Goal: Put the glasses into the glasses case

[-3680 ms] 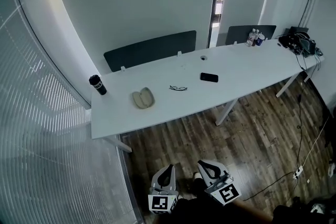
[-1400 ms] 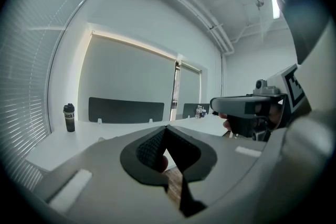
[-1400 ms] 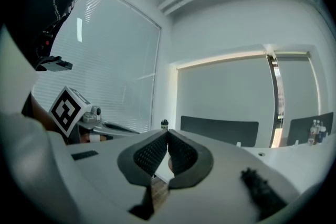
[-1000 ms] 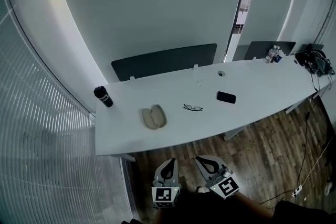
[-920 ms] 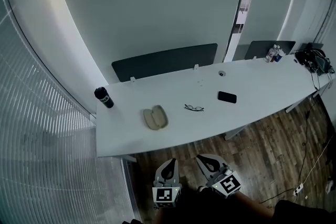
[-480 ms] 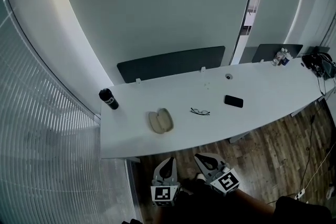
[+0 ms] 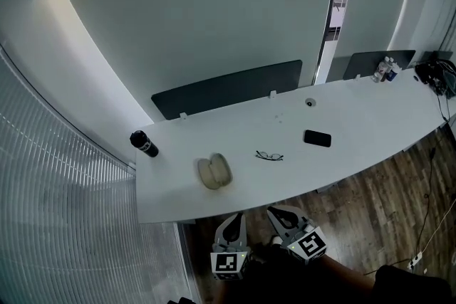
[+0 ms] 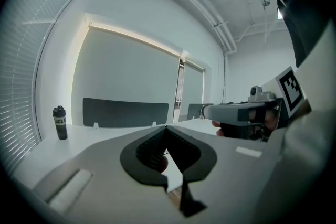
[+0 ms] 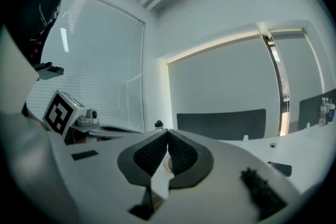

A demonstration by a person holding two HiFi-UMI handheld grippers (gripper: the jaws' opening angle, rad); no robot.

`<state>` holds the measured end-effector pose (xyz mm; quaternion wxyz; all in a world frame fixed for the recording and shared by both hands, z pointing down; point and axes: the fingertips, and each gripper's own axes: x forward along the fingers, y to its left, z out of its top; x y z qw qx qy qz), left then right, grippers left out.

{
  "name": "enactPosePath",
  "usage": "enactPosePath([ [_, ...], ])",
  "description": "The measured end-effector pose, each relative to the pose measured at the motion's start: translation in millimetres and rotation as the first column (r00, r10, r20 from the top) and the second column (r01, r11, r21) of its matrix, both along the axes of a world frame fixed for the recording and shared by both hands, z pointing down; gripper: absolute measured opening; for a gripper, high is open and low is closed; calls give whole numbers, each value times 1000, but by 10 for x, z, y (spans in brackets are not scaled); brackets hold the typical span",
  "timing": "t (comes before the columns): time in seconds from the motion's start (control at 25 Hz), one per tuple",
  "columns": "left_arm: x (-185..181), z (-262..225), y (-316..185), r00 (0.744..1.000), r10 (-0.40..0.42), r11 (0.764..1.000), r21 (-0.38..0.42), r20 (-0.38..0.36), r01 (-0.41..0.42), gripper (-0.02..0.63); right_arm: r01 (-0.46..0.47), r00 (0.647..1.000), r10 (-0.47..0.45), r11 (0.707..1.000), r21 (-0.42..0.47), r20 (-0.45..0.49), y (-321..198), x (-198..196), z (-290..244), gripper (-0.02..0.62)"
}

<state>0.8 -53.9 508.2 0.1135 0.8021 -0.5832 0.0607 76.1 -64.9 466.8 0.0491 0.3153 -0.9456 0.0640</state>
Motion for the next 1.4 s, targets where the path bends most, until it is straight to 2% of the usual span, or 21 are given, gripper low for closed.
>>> enactPosePath([
  [0.28,346,50,-187,1000,20,1000,-11,-3,-20,8,-3,1000,3,1000,-6,9,-198,336,115,8],
  [0.44,498,-4,-248,998,31,999,-11,47,-30,8,-14,1000,14,1000,-15,-2,-357,495,193,8],
  [0.56,558,-30,-272,1000,18,1000,-6,13,-18,8,-17,1000,17,1000,-13,-13,-491,552,149,8],
  [0.68,410,99,-384,1000,-8,999,-40,-2,8,8,-24,1000,24,1000,-19,-20,-590,548,126,8],
  [0.76,280,165,-514,1000,-10,999,-53,15,10,8,-27,999,26,999,-25,-31,-667,495,127,8],
  [0.84,181,114,-642,1000,-4,999,-38,28,5,8,-11,999,11,1000,-11,-45,-715,409,133,8],
  [1.0,84,144,-818,1000,7,999,-52,-4,-8,8,3,997,-3,1000,-6,-77,-846,218,165,8],
  [1.4,-276,42,-1160,998,51,998,-18,-43,-52,8,-70,989,69,998,-2,-129,-1291,-67,197,8],
])
